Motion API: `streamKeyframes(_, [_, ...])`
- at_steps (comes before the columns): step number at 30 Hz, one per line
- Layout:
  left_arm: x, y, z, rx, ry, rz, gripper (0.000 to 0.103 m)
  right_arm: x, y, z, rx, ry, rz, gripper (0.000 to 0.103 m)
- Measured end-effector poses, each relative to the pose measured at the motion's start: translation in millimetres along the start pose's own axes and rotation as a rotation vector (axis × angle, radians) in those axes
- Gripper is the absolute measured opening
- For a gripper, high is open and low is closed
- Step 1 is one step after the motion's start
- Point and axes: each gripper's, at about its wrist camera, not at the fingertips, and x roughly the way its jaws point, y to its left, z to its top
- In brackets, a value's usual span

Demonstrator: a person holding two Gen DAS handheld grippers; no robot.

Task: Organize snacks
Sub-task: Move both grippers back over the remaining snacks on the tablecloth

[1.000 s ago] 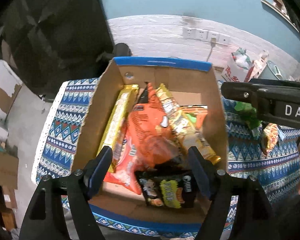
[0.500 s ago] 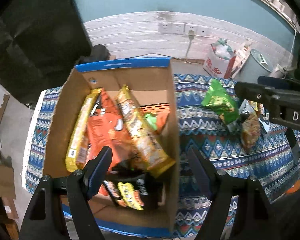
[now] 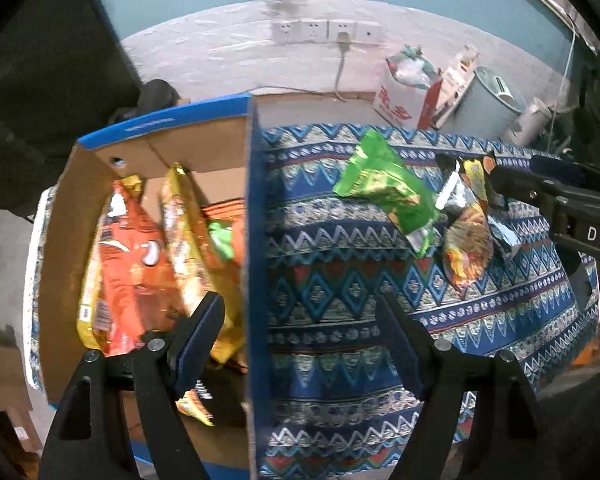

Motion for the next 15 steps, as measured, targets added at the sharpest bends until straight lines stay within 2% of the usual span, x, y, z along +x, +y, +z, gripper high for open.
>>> streamKeyframes(15, [41.1, -41.1, 8.6, 0.052, 0.106, -0.035, 0.079, 42.9, -72.8, -29.5, 0.099, 0.105, -0.093, 0.073])
